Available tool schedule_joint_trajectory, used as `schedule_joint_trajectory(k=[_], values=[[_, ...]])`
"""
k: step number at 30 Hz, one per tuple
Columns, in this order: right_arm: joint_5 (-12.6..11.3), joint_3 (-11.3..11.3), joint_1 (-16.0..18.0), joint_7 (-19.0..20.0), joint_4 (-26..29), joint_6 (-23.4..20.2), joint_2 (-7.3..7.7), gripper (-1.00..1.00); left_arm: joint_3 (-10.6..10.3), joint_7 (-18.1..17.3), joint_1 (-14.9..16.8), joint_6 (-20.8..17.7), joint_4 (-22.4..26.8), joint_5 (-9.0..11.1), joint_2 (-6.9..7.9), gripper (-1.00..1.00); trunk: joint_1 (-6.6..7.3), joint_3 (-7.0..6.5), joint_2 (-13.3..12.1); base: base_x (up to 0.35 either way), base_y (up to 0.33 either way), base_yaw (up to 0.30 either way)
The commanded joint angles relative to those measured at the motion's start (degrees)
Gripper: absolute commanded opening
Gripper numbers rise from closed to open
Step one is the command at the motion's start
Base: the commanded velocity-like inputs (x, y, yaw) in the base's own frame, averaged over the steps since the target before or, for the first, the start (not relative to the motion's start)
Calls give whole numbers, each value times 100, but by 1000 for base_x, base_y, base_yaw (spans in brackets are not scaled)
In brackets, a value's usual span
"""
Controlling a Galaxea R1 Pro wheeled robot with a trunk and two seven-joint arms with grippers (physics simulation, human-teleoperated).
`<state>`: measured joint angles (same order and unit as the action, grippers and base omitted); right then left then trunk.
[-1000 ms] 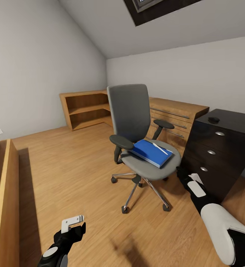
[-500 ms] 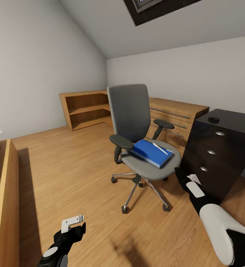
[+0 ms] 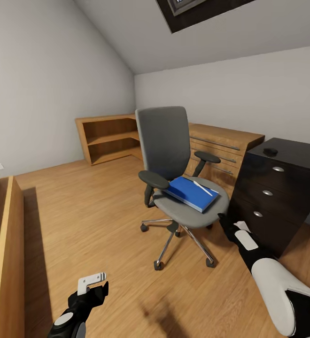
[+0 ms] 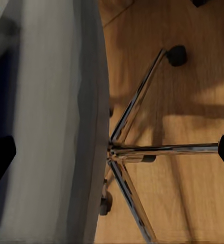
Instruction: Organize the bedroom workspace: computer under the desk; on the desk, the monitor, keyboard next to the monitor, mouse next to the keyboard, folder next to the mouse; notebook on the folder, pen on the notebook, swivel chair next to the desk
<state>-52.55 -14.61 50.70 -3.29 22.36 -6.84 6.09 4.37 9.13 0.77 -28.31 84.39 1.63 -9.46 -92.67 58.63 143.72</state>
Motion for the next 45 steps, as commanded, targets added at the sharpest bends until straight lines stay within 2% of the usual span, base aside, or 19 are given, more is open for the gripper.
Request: schedule_joint_trajectory(k=[1, 23, 28, 45], values=[[-45, -16, 1, -28, 14, -76, -2, 100, 3, 18, 3, -29, 7, 17, -3, 100, 1, 6, 2, 0, 0, 0], [-202, -16, 1, -2, 14, -712, -3, 100, -17, 17, 3, -22, 7, 17, -10, 100, 1, 6, 2, 6, 0, 22], [-195, -16, 1, 196, 14, -729, -2, 100, -80, 22, 3, -20, 7, 17, -12, 100, 1, 6, 2, 246, 0, 123], [-194, -21, 1, 231, 14, -731, -2, 100, -111, 18, 3, -15, 7, 13, -12, 100, 1, 6, 2, 204, 0, 45]])
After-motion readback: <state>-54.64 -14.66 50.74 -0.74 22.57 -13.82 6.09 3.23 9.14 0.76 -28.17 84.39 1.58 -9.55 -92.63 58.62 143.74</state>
